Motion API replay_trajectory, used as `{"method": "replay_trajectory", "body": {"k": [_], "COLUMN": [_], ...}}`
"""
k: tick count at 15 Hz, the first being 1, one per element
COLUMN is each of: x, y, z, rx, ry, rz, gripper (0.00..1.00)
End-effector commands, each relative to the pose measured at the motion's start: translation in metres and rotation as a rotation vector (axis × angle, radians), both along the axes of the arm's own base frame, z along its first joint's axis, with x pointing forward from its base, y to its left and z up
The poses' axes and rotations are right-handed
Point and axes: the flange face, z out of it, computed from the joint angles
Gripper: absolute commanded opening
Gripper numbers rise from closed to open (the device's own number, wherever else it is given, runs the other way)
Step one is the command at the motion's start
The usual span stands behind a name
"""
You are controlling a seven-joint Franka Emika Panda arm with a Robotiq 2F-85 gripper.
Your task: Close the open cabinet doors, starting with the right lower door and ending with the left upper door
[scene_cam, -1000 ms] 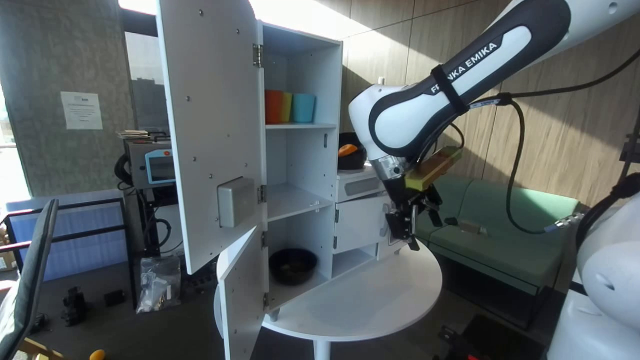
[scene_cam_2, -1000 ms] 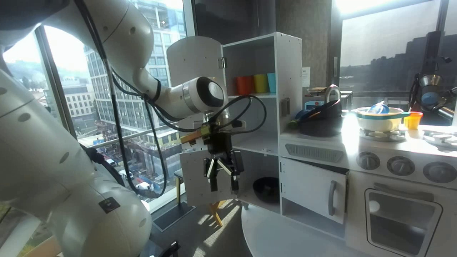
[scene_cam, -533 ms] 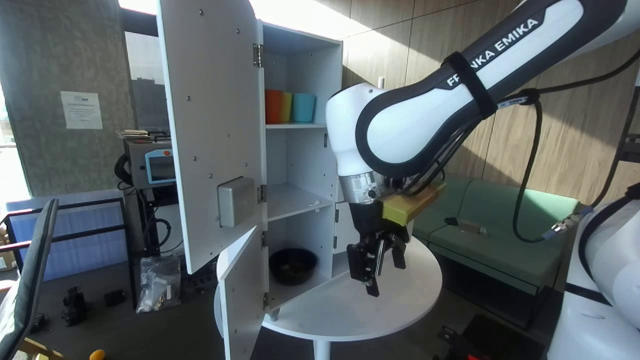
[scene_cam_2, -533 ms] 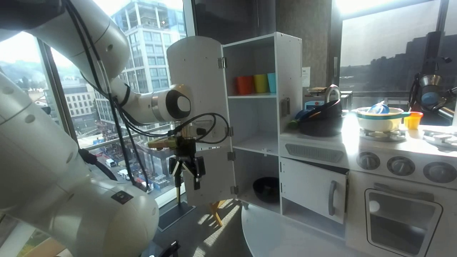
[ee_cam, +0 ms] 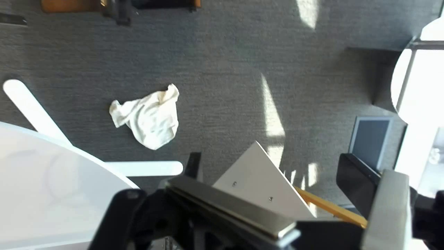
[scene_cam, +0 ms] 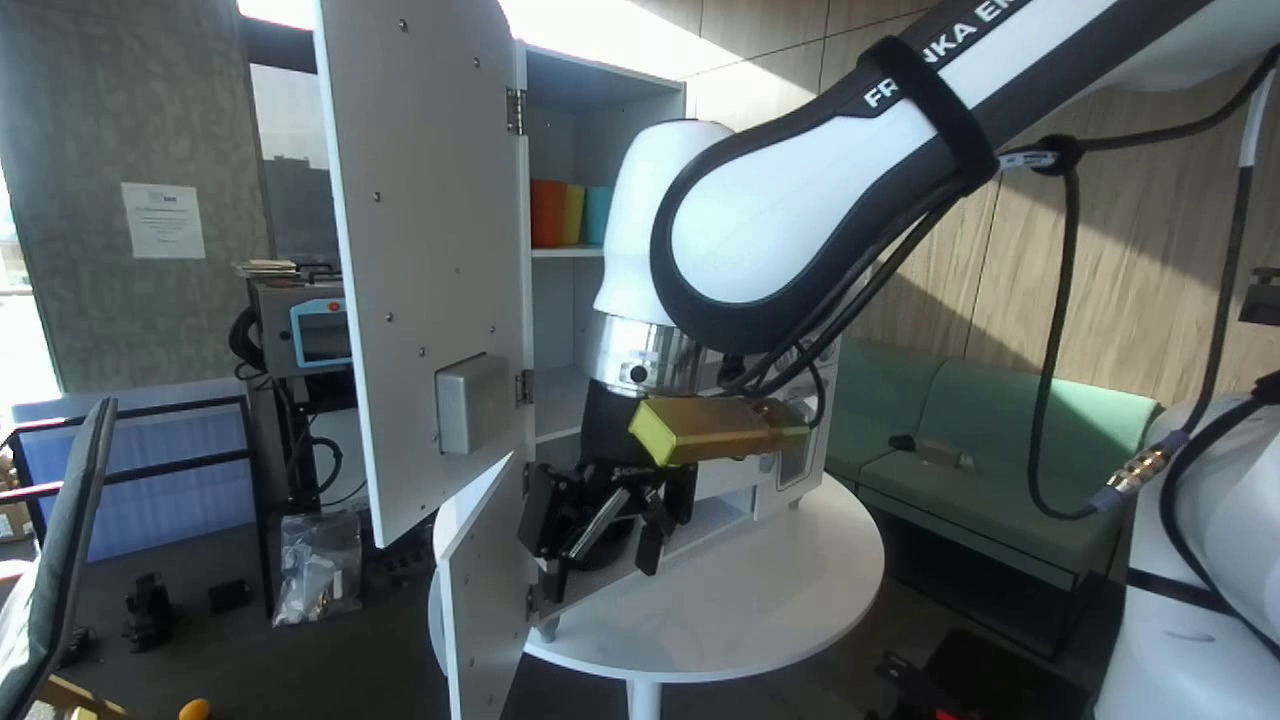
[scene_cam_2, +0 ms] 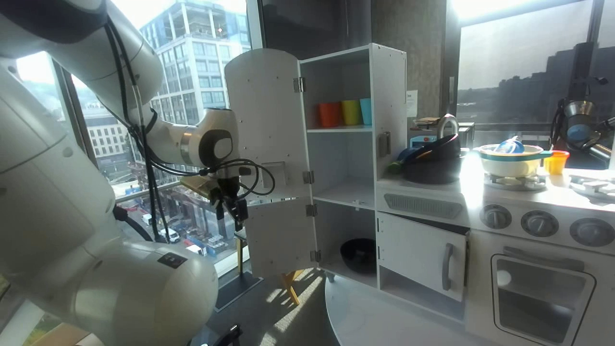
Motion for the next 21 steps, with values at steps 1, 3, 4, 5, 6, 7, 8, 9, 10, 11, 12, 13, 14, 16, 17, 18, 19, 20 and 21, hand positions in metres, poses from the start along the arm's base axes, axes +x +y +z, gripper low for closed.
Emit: {"method": "replay_trajectory", "body": {"k": [1,3,4,5,6,7,8,9,10,11,12,13,14,16,17,18,19,20,21], "x": [0.037,0.053,0.060,0.067,0.073,0.079,0.086,0.092,0.098,0.104,0.109,0.114,0.117,0.120,0.119,0.116,0.115,0.114,0.113], "y": [0.031,0.043,0.048,0.052,0.053,0.053,0.048,0.042,0.034,0.026,0.019,0.011,0.005,-0.002,-0.001,0.001,0.003,0.002,0.001], "z": [0.000,-0.003,-0.004,-0.005,-0.004,-0.004,-0.003,-0.003,-0.003,-0.002,-0.001,-0.001,-0.001,-0.004,-0.008,-0.010,-0.014,-0.017,-0.021], "rx": [0.114,0.167,0.198,0.225,0.251,0.271,0.281,0.283,0.274,0.266,0.253,0.237,0.224,0.192,0.183,0.177,0.165,0.152,0.141], "ry": [-0.114,-0.190,-0.223,-0.255,-0.289,-0.324,-0.350,-0.373,-0.387,-0.399,-0.406,-0.411,-0.417,-0.420,-0.421,-0.421,-0.418,-0.416,-0.414], "rz": [-0.129,-0.200,-0.237,-0.274,-0.308,-0.333,-0.353,-0.368,-0.380,-0.394,-0.405,-0.417,-0.428,-0.432,-0.427,-0.421,-0.418,-0.416,-0.416], "gripper": [1.00,1.00,1.00,1.00,1.00,1.00,1.00,1.00,1.00,1.00,1.00,1.00,1.00,1.00,1.00,1.00,1.00,1.00,1.00]}}
